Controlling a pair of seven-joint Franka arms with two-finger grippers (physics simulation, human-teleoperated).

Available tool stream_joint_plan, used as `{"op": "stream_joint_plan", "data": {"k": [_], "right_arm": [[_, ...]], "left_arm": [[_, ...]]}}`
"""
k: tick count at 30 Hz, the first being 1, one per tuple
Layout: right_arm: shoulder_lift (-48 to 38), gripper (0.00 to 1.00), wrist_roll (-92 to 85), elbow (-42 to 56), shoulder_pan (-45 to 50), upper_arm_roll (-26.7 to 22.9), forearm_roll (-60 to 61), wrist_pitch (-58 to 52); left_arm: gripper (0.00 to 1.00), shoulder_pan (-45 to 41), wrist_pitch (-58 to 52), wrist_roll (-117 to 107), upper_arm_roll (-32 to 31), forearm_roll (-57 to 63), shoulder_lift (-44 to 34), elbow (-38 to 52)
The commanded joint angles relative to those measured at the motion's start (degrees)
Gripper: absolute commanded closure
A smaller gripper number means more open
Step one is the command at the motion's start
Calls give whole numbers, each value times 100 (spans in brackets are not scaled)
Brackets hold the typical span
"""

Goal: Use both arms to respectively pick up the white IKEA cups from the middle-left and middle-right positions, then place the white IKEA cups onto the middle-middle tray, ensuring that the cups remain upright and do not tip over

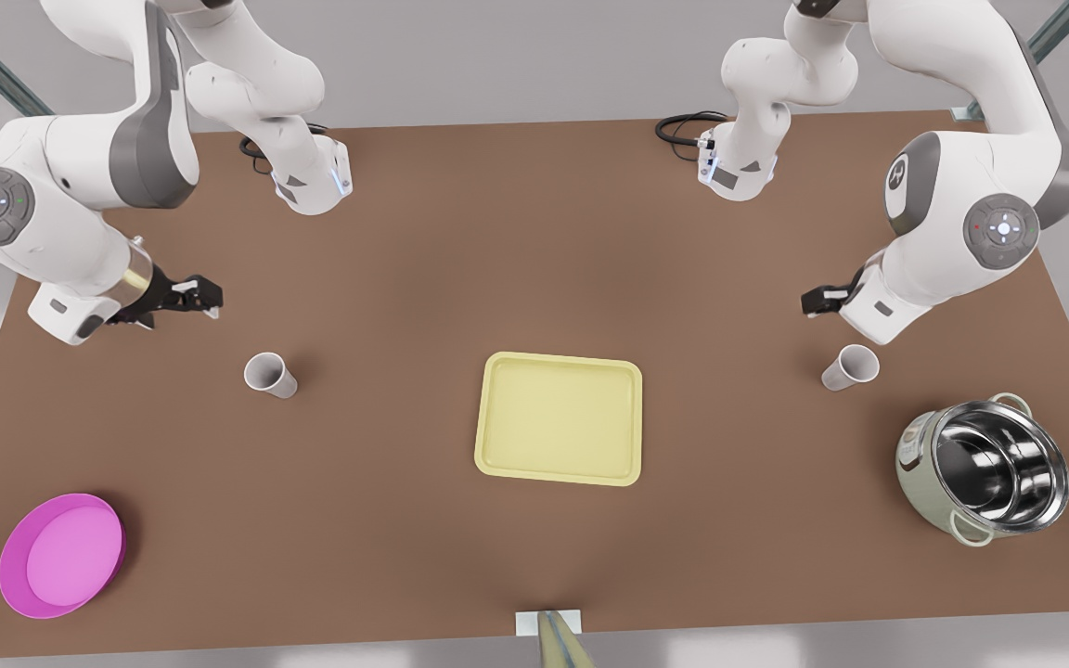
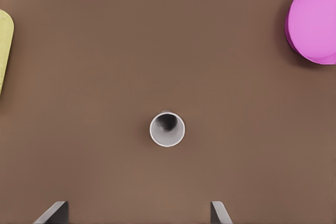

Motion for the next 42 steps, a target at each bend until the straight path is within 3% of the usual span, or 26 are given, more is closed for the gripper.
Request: {"op": "stream_joint_plan", "data": {"k": [1, 4, 6, 8, 11, 15, 20, 28, 29, 31, 32, 42], "right_arm": [[2, 0, -168, -12, 24, -1, 22, 172], [309, 0, -177, -100, -20, -1, -40, 190], [793, 0, -186, -83, 6, 7, -31, 278], [1258, 0, -247, -118, -47, 7, -40, 1015], [1522, 0, -308, -408, -381, 7, 4, 1684], [1654, 0, -361, -865, -486, 7, -13, 2501], [1347, 0, -387, -1814, -530, 7, -5, 3327], [1215, 0, -511, -2886, -662, 7, 31, 4338], [1224, 0, -511, -2965, -697, 7, 31, 4382], [1241, 0, -511, -3036, -741, 25, 31, 4435], [1302, 0, -511, -3054, -750, 7, 31, 4479], [1601, 1, -520, -3282, -829, 43, 39, 4813]], "left_arm": [[0, 0, 124, -201, 1, -2, -5, 2], [0, 9, 317, 141, 291, -2, 109, -182], [0, 105, 2240, 790, 1072, -299, 240, -1465], [0, 589, 2927, 1495, 1153, -529, 873, -1545], [0, 888, 3613, 1926, 1161, -538, 1049, -1844], [0, 1082, 3859, 1926, 1179, -538, 1383, -1835], [0, 1055, 3851, 1917, 1232, -511, 1313, -2652], [0, 1090, 3947, 1882, 1232, -520, 1735, -2670], [19, 1090, 3930, 1882, 1232, -520, 1735, -2670], [69, 1090, 3868, 1873, 1232, -529, 1752, -2670], [79, 1090, 3868, 1873, 1232, -529, 1744, -2661], [79, 836, 3807, 1294, 819, -722, 1243, -2363]]}}
